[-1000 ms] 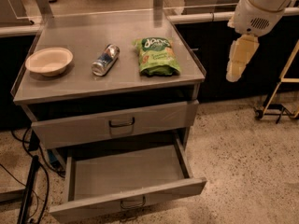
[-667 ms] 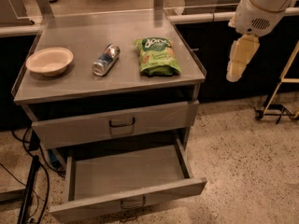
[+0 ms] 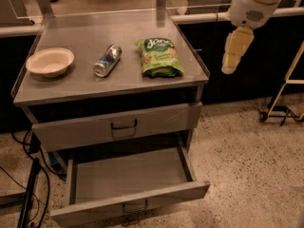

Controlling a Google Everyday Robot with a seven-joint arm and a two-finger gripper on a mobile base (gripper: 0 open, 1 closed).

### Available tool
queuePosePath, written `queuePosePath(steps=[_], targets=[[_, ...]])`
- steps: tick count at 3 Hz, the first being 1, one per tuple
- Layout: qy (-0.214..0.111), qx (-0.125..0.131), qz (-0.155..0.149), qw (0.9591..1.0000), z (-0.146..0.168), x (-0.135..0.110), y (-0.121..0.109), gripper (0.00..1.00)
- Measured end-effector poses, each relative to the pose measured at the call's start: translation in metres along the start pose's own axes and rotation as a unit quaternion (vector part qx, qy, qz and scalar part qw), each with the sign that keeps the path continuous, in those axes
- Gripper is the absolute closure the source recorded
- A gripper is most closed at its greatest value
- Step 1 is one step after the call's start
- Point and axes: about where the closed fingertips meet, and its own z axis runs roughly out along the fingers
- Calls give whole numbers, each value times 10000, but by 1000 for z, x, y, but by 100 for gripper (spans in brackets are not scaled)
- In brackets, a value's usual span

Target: Place green rice chip bag into middle drawer

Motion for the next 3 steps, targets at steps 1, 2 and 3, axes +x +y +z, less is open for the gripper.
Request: queuePosePath(steps=[1,2,3], targets=[[-173,33,-121,9998,5,-21,-21,0],[-514,30,-377,9980,10,-52,-37,0],[-553,14,-379,9978,14,-55,-37,0]])
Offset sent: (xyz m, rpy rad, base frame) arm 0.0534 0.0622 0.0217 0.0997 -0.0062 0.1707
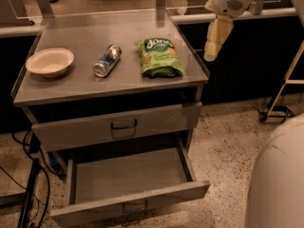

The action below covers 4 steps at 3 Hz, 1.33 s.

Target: Place green rice chip bag into middle drawer

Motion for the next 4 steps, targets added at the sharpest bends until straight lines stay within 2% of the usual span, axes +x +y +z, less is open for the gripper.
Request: queuePosePath(steps=[2,3,4], targets=[[-377,-282,-159,9988,38,-33,-7,0],[-572,-558,-339,9962,70,-56,-16,0],[-625,-493,-292,9964,77,-57,-20,0]])
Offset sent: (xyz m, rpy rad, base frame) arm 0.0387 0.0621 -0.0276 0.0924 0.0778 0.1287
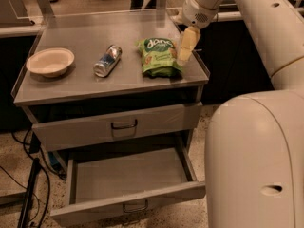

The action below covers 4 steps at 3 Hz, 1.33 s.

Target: Place green rice chip bag into middle drawer

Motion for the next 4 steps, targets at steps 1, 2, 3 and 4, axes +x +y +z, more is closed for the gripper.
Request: queuePosePath(steps=[1,2,3,4], targets=[[-33,-24,92,9999,7,5,2,0],[-13,-107,137,9998,25,11,-5,0],[4,-262,251,9993,43,13,-18,0],[2,-260,252,9993,43,13,-19,0]])
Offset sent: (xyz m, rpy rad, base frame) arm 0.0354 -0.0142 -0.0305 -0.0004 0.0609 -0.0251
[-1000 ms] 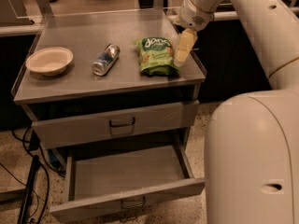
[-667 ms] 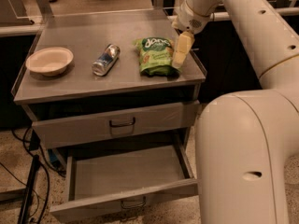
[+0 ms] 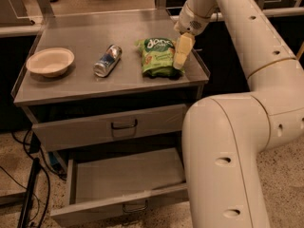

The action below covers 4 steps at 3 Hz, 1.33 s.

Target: Place green rice chip bag into middle drawer

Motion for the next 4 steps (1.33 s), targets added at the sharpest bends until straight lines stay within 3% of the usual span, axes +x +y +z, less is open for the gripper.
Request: queuePosePath(steps=[2,3,4], targets=[[-566,275,-273,9976,-19,-39,-5,0],[-590,311,-270,9974,-16,-41,-8,0],[-710,131,-243,9971,8,-45,-9,0]])
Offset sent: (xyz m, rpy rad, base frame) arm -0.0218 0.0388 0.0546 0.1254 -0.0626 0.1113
